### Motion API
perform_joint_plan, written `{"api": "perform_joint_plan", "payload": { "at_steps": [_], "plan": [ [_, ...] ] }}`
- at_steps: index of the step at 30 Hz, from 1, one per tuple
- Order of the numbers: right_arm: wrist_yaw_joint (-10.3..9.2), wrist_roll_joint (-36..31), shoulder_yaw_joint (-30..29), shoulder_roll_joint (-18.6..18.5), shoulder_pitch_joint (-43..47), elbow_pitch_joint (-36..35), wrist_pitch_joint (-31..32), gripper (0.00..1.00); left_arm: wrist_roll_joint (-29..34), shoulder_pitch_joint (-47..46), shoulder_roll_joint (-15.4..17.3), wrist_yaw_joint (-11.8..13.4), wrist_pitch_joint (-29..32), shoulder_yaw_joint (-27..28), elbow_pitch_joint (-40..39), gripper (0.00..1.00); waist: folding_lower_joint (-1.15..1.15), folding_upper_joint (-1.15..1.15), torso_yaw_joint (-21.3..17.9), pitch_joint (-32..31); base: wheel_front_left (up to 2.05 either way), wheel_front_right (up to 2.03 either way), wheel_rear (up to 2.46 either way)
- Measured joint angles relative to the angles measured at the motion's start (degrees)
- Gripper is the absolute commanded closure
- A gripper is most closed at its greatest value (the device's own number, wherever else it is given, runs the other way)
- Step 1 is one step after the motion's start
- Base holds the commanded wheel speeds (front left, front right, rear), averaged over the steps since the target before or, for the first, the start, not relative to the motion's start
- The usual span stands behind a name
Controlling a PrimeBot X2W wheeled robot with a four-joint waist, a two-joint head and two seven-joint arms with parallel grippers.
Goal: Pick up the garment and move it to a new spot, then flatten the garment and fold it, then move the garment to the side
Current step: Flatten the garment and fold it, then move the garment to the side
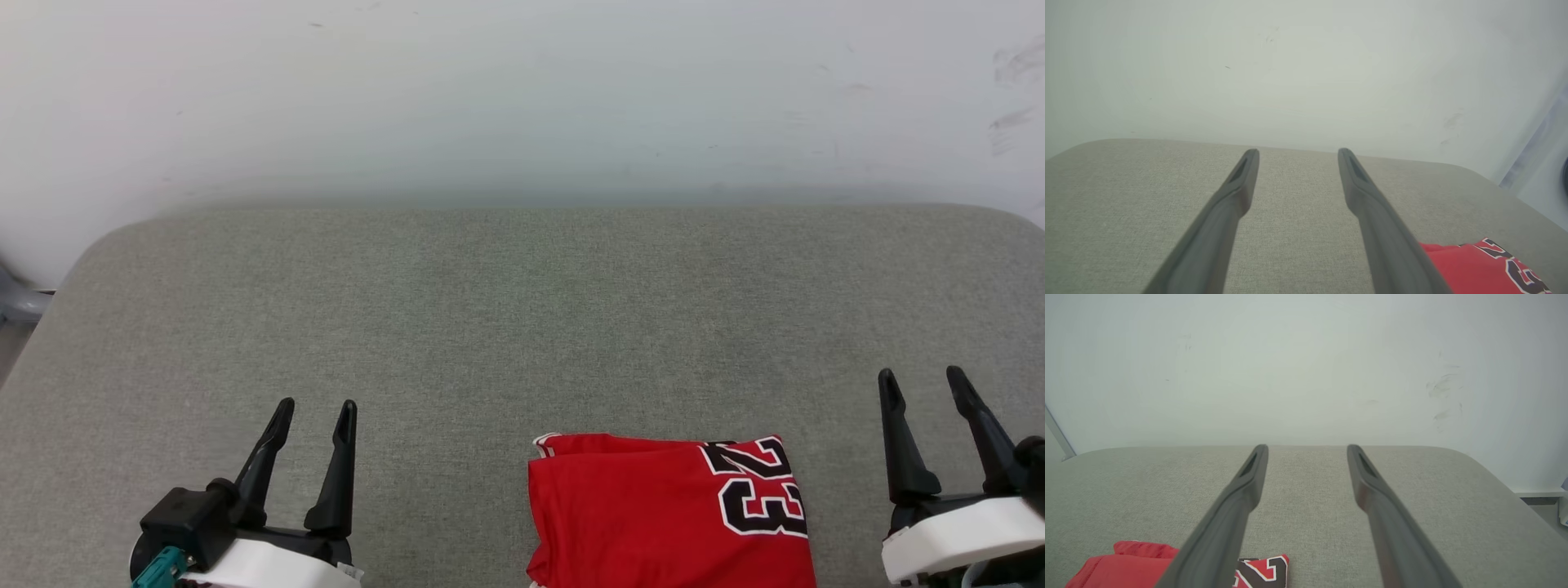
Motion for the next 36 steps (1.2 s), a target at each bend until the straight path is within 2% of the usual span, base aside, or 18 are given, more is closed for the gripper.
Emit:
{"api": "perform_joint_plan", "payload": {
  "at_steps": [13,19,20,21,29,30,36],
  "plan": [
    [0.00,-0.4,0.8,1.3,0.6,0.8,0.2,0.00,2.9,0.1,-2.5,-2.5,0.0,2.0,1.1,0.00,0.00,0.00,0.7,-0.2,0.00,0.00,0.00],
    [0.00,0.2,1.5,0.8,0.8,1.1,4.7,0.00,3.6,0.1,-2.9,-2.9,0.0,2.2,1.4,0.00,0.00,0.00,1.2,0.1,0.00,0.00,0.00],
    [0.00,0.4,1.5,0.7,1.0,1.2,6.6,0.00,3.6,0.1,-2.9,-3.0,0.0,2.2,1.5,0.00,0.00,0.00,1.3,0.2,0.00,0.00,0.00],
    [0.00,0.9,1.7,0.3,1.9,1.7,13.7,0.00,3.8,0.1,-3.0,-3.0,0.0,2.4,1.5,0.00,0.00,0.00,1.6,0.8,0.00,0.00,0.00],
    [0.00,1.1,1.6,0.5,2.8,2.1,33.9,0.00,4.3,-1.5,-3.1,-3.3,0.0,1.9,1.7,0.00,0.00,0.00,2.6,4.1,0.00,0.00,0.00],
    [0.00,1.7,1.3,1.3,2.0,2.7,38.6,0.00,4.6,-2.4,-3.2,-3.3,0.0,1.5,1.9,0.00,0.00,0.00,3.1,5.6,0.00,0.00,0.00],
    [0.00,1.1,1.8,2.1,-0.4,5.8,44.2,0.00,4.7,-4.4,-3.1,-3.3,0.0,0.4,2.1,0.00,0.00,0.00,4.6,8.2,0.00,0.00,0.00]
  ]
}}
